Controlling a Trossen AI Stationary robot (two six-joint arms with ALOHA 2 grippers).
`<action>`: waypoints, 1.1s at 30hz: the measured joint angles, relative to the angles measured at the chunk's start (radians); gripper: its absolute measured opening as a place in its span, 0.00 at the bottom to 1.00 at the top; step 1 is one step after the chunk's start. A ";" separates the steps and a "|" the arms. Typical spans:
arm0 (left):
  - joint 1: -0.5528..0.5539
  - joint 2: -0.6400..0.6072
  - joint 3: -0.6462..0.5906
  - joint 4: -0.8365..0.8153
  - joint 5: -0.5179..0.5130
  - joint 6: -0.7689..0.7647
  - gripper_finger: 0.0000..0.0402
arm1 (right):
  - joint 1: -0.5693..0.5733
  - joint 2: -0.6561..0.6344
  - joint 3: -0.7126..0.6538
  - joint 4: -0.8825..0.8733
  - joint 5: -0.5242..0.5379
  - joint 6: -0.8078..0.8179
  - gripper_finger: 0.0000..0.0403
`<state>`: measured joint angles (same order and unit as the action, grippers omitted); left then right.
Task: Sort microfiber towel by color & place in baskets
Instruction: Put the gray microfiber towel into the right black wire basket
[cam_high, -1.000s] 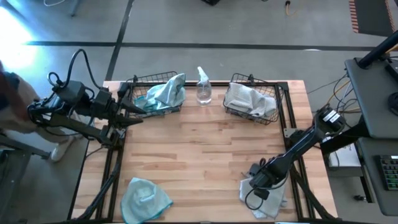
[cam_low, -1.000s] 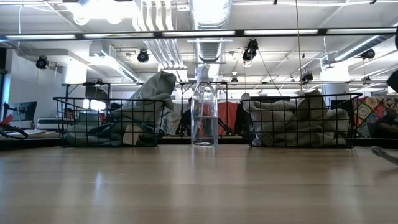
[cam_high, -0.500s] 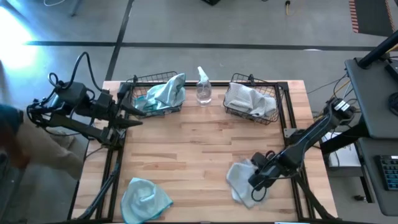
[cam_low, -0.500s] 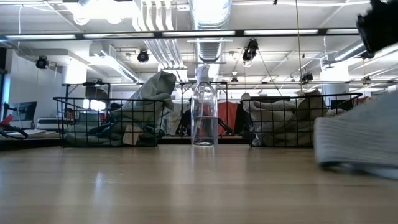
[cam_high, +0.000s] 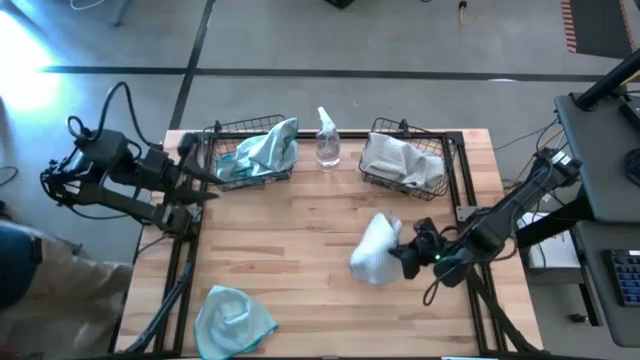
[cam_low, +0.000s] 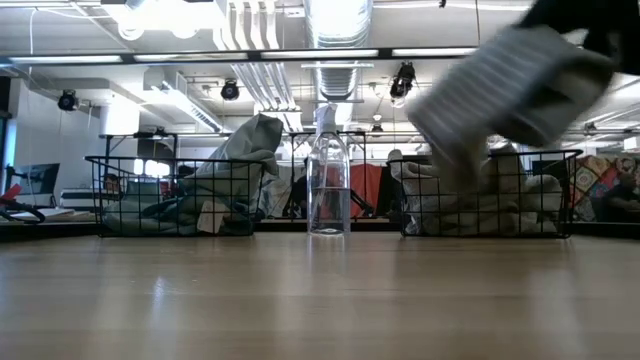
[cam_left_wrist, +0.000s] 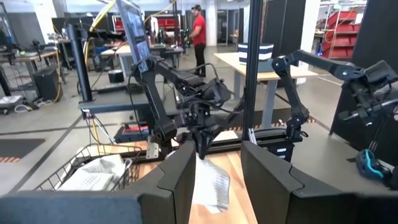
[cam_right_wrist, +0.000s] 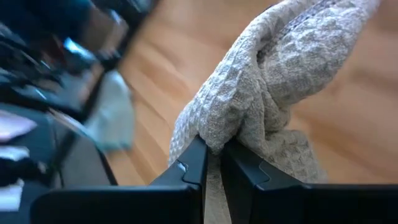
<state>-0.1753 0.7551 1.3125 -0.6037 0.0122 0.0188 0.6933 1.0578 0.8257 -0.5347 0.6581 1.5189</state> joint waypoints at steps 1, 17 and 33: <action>0.000 -0.005 0.000 -0.001 0.000 0.002 0.28 | 0.000 -0.013 0.000 0.020 0.041 -0.025 0.07; 0.000 -0.069 0.000 -0.089 0.006 0.000 0.28 | -0.023 -0.123 0.069 0.099 0.657 -0.388 0.07; 0.000 -0.141 0.000 -0.142 0.032 -0.001 0.28 | -0.204 -0.111 0.142 0.099 0.913 -0.536 0.07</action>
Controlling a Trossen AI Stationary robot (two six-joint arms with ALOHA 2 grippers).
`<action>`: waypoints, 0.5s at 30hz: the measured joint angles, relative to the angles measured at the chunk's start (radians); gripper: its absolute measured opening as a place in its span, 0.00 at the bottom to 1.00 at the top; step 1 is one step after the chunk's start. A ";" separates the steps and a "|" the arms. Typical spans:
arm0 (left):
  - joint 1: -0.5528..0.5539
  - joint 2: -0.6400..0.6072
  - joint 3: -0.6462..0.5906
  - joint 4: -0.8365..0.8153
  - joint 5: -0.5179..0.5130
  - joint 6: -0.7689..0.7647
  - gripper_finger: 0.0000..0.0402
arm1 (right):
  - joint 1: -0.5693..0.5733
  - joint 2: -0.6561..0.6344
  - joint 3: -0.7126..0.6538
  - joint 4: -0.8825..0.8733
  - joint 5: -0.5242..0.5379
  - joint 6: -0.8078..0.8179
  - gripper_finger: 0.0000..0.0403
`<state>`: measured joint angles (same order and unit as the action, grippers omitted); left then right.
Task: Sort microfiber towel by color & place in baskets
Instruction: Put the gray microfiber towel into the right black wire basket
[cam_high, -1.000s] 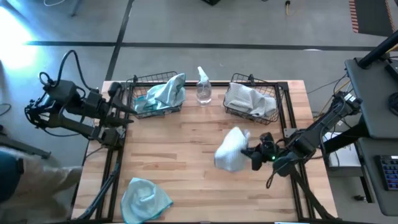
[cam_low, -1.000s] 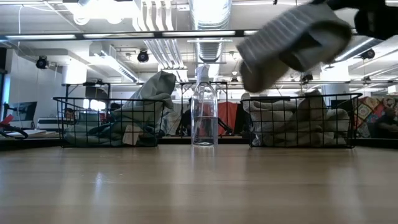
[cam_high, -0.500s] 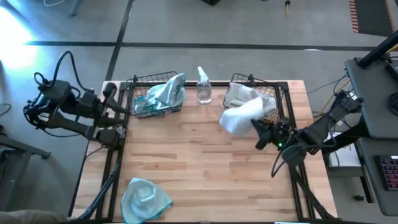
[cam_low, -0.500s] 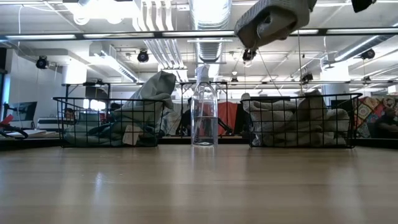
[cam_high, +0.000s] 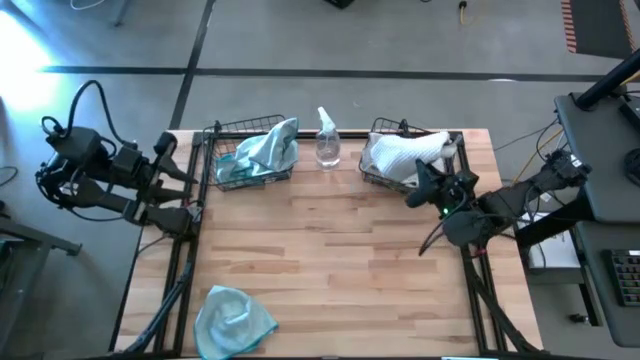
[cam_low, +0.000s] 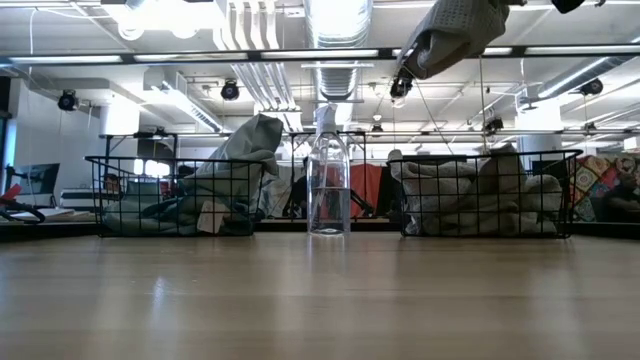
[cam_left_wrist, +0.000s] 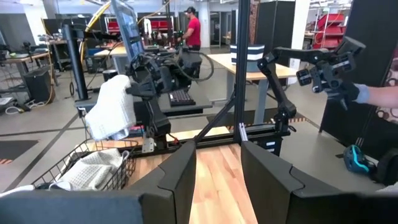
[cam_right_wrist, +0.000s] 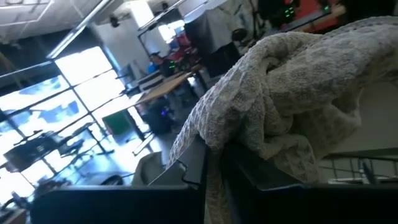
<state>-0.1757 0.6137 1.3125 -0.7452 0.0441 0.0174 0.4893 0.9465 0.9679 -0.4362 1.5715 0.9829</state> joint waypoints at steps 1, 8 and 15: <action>0.000 -0.003 0.000 0.000 0.000 0.000 0.28 | -0.014 0.003 0.002 0.000 0.000 -0.004 0.07; 0.001 -0.016 0.000 0.004 0.000 0.025 0.28 | -0.118 -0.003 0.010 0.000 0.000 -0.149 0.07; 0.001 0.006 0.000 0.080 -0.032 0.087 0.28 | -0.207 -0.010 0.010 -0.001 0.000 -0.322 0.07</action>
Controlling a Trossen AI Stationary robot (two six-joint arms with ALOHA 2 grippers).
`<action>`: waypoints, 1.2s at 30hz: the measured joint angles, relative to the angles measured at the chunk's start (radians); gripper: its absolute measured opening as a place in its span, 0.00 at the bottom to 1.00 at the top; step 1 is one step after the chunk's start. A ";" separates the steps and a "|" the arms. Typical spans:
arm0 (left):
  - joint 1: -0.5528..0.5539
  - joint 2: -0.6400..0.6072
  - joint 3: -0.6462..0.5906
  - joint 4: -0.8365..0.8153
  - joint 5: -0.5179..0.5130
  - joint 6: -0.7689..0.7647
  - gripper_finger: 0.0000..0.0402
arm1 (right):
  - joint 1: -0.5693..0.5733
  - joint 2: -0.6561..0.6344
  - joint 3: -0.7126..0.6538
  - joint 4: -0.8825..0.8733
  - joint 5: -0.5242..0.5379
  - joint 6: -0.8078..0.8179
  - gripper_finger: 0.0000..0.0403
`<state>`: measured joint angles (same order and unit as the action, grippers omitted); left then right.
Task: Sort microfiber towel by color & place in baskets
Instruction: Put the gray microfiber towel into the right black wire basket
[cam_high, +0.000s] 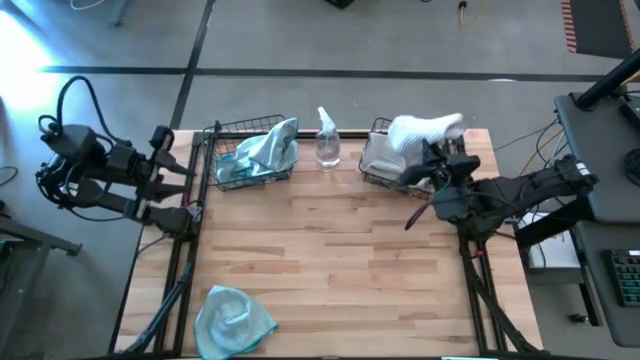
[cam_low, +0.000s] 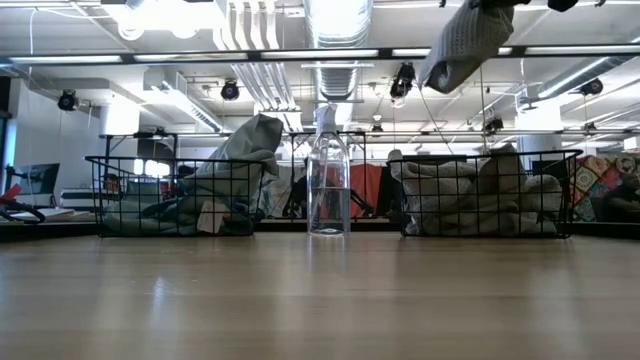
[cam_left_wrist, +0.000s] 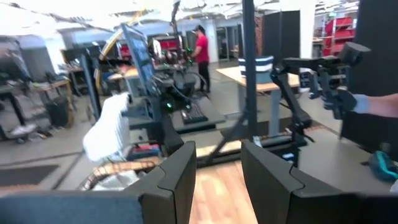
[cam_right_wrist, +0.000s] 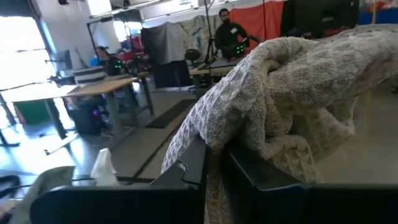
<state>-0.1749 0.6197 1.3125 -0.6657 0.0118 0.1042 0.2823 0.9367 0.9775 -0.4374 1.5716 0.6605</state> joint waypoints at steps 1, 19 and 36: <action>0.000 0.002 0.000 0.012 -0.009 0.012 0.28 | -0.006 0.000 0.000 0.000 0.000 -0.010 0.07; 0.000 0.006 0.000 0.058 -0.161 0.124 0.28 | -0.053 0.000 0.000 -0.003 -0.003 -0.278 0.07; 0.000 -0.003 0.002 0.063 -0.161 0.119 0.28 | -0.250 0.006 -0.001 -0.053 -0.135 -0.266 0.07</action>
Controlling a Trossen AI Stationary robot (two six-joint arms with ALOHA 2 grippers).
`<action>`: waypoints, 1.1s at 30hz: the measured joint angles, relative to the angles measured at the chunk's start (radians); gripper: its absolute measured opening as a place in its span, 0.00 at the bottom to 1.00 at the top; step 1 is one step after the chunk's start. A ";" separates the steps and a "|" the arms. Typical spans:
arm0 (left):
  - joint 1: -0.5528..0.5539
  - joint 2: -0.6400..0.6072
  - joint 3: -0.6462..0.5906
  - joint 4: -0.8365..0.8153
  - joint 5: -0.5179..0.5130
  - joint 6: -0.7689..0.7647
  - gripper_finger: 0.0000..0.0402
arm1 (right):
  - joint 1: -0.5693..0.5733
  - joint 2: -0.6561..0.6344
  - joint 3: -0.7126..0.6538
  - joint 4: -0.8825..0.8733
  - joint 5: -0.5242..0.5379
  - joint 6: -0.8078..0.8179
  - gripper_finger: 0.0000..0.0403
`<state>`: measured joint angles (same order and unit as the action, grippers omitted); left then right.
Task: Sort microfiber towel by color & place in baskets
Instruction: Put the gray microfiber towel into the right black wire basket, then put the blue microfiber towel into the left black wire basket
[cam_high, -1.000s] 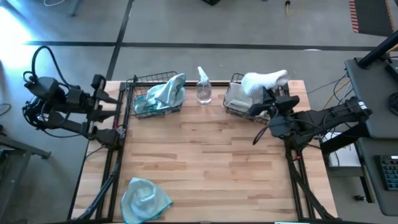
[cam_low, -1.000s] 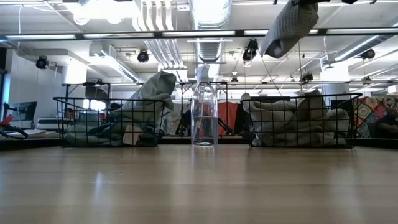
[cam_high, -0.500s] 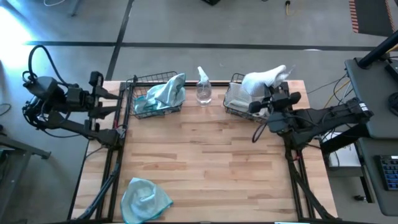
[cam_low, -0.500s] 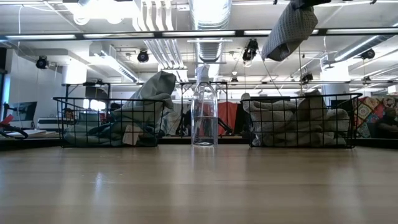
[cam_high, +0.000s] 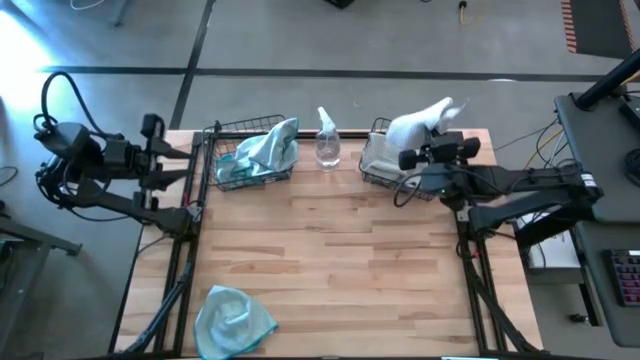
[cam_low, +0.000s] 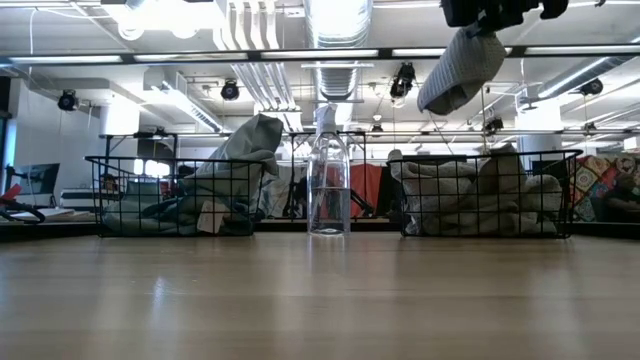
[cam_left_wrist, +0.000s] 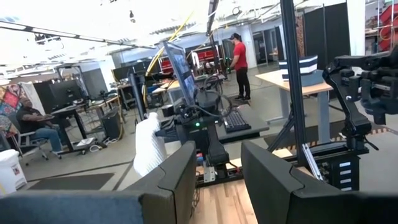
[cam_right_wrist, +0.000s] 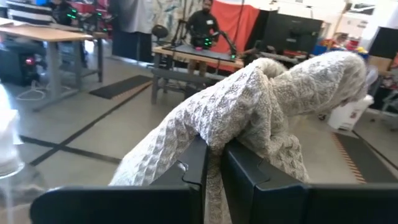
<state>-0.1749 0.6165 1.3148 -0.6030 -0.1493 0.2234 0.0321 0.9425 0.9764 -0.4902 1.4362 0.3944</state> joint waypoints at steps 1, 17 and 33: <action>0.000 -0.002 0.000 -0.001 0.000 0.000 0.28 | -0.010 0.002 0.000 -0.001 -0.001 0.000 0.07; 0.000 -0.028 0.001 0.000 0.000 -0.023 0.28 | -0.092 0.009 0.000 -0.036 -0.076 -0.002 0.25; 0.000 -0.031 0.001 -0.001 0.001 -0.023 0.28 | -0.092 0.030 0.000 -0.040 -0.710 0.250 0.24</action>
<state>-0.1749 0.5854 1.3159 -0.6037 -0.1486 0.2001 -0.0597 0.9729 0.9760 -0.5300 0.7267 0.6446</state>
